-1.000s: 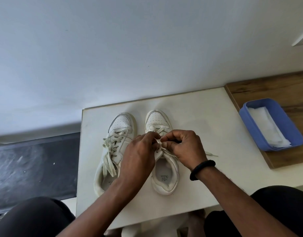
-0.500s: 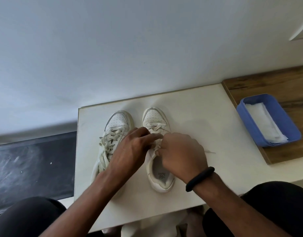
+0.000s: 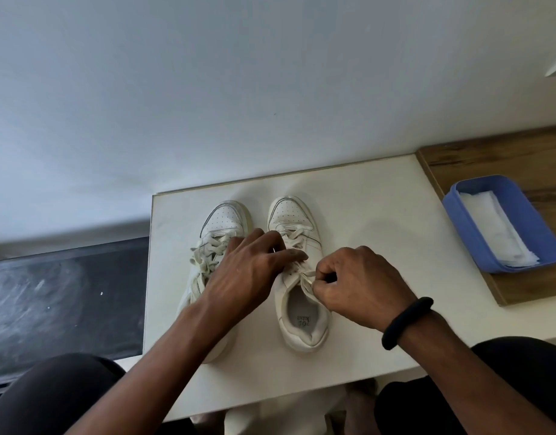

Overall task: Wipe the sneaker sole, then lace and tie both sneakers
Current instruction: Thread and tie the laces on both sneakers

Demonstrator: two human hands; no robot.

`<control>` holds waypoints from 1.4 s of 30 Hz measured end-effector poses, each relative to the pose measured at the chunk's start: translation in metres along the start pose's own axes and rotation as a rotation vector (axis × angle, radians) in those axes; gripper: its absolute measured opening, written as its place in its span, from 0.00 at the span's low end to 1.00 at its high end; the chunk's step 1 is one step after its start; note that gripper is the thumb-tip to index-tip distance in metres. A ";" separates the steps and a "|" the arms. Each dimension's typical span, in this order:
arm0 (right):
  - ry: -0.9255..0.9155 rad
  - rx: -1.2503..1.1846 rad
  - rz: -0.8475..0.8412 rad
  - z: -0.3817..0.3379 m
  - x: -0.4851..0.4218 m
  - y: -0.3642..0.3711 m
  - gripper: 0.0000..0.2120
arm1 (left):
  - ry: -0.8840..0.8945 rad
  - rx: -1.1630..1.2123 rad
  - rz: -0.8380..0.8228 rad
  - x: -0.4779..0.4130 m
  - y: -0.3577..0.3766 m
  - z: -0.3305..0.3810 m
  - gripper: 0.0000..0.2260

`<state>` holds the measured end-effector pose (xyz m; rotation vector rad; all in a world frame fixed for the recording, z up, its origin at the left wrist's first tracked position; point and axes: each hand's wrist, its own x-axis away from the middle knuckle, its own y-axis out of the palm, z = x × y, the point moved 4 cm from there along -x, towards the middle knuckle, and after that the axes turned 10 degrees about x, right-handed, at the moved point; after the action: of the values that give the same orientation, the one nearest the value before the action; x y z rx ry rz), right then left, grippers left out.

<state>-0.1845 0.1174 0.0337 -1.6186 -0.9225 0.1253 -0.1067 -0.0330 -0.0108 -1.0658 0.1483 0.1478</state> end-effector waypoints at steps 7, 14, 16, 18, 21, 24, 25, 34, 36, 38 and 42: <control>0.000 0.023 -0.159 0.012 0.004 -0.001 0.09 | -0.010 0.035 0.014 0.000 -0.002 -0.011 0.12; 0.008 0.133 -0.408 0.022 0.009 0.003 0.07 | 0.069 0.071 -0.018 0.000 -0.005 -0.012 0.11; 0.015 0.181 -0.435 0.025 0.009 0.003 0.08 | 0.067 0.057 -0.029 0.000 -0.008 -0.013 0.10; 0.022 0.211 -0.457 0.026 0.009 0.004 0.08 | 0.056 0.048 -0.047 0.000 -0.009 -0.016 0.07; 0.020 0.225 -0.489 0.026 0.008 0.004 0.08 | 0.034 0.041 -0.074 -0.001 -0.010 -0.022 0.07; 0.029 0.224 -0.542 0.025 0.009 0.006 0.08 | 0.015 0.034 -0.089 0.000 -0.011 -0.024 0.08; 0.031 0.225 -0.556 0.025 0.009 0.006 0.08 | 0.009 0.033 -0.090 0.000 -0.012 -0.025 0.07; 0.088 0.119 -0.514 0.044 0.000 0.003 0.14 | 0.021 0.142 -0.048 -0.003 -0.014 -0.020 0.13; 0.122 0.138 -0.260 0.049 -0.008 -0.007 0.12 | 0.070 0.194 -0.056 -0.005 -0.013 -0.015 0.14; 0.129 0.053 -0.008 0.043 -0.012 -0.016 0.11 | 0.089 0.213 -0.068 -0.006 -0.009 -0.011 0.13; -0.011 0.032 0.040 0.006 -0.008 -0.007 0.27 | 0.076 0.203 -0.057 -0.003 -0.003 -0.006 0.11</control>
<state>-0.1966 0.1176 0.0346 -1.6085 -0.8919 0.1762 -0.1095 -0.0404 -0.0104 -0.8722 0.1969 0.0393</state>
